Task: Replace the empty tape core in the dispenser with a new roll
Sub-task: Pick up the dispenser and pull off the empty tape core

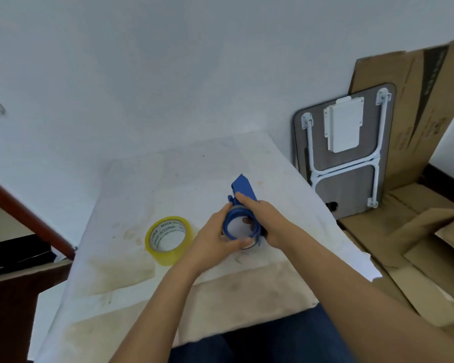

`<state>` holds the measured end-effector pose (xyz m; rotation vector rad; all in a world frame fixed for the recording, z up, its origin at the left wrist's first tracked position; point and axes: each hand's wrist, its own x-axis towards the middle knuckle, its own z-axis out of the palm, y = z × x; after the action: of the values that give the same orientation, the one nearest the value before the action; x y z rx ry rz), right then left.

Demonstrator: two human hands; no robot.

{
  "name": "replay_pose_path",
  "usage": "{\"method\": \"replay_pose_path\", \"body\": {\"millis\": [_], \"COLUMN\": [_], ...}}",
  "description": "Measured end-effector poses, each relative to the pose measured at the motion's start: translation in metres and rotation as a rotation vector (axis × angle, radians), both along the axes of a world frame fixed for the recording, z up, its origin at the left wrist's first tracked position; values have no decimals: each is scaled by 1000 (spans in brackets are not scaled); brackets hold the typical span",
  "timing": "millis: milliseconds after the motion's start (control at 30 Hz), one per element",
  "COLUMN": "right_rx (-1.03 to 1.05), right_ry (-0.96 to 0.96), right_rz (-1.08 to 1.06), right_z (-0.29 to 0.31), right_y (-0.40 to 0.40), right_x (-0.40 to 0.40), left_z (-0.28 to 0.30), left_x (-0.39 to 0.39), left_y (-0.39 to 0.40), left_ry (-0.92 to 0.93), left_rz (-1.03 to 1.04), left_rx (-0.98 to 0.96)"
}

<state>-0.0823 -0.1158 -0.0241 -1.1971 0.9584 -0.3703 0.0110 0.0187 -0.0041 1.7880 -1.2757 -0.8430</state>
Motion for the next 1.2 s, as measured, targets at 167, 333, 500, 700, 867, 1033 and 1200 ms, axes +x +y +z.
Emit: {"method": "replay_pose_path", "body": {"millis": [167,333,500,700,867,1033,1200], "right_rx": [103,139,117,113,111,43,26], "right_ry": [-171,-258,-261,-284,-360,-327,-236], "right_rz": [-32,32,21,-78,-189,-146,-5], "right_z": [7,27,35,35,33,36,30], "right_y": [4,7,3,-1,1,0,1], "right_x": [6,4,2,1,-2,-5,-16], "left_z": [3,0,-2,3,19,21,21], "left_x": [15,26,31,23,15,15,28], "left_y": [6,9,7,0,-3,-4,1], "left_ry": [-127,-261,-297,-123,350,293,196], "left_rz": [-1,21,27,149,207,320,297], "left_rx": [-29,-88,-109,-104,-52,-116,-77]}}
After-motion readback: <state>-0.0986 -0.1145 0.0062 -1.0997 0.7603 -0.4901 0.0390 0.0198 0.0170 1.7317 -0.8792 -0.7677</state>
